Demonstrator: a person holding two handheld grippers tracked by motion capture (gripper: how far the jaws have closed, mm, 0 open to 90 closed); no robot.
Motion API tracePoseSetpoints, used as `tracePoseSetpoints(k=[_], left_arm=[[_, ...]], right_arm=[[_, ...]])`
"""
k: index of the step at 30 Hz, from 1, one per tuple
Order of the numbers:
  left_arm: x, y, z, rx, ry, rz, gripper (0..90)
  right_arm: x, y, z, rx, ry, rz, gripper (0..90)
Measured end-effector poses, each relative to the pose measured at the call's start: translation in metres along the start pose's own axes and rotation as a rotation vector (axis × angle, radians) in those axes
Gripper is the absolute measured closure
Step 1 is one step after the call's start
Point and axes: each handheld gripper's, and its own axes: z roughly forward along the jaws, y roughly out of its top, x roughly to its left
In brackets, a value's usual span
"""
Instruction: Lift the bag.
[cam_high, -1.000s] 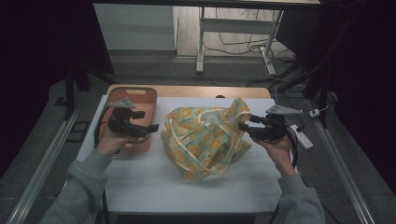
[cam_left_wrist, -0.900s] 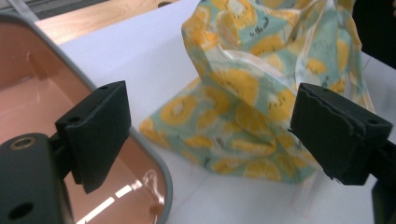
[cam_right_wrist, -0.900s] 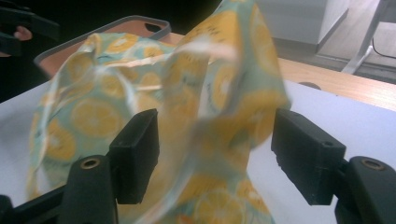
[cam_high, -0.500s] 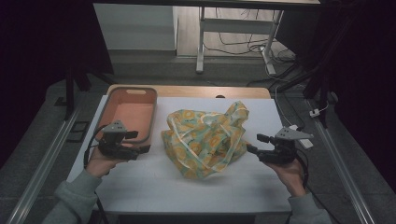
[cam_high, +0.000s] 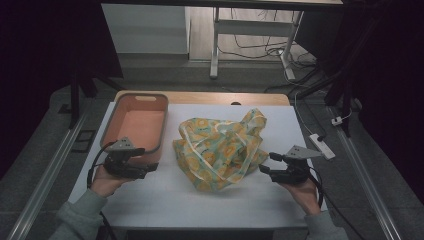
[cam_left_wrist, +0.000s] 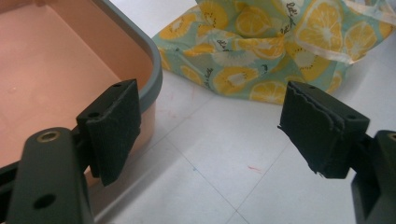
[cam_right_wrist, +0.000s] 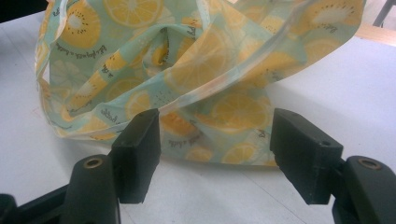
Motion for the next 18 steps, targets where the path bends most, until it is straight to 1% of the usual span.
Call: tracePoseSetpoints(k=[5, 9, 18], left_arm=[[-0.0014, -0.0002, 0.0016, 0.003, -0.003, 0.003, 20.9], [-0.001, -0.0002, 0.0015, 0.002, -0.005, 0.0, 20.9], [-0.002, 0.0002, 0.0014, 0.002, -0.006, 0.001, 20.9]], right_arm=[[0.0, -0.0011, 0.0004, -0.002, -0.002, 0.006, 34.8], [0.0007, -0.0022, 0.0022, 0.006, -0.005, 0.0, 34.9], [0.0013, -0.0009, -0.0001, 0.0, -0.013, -0.005, 35.0]])
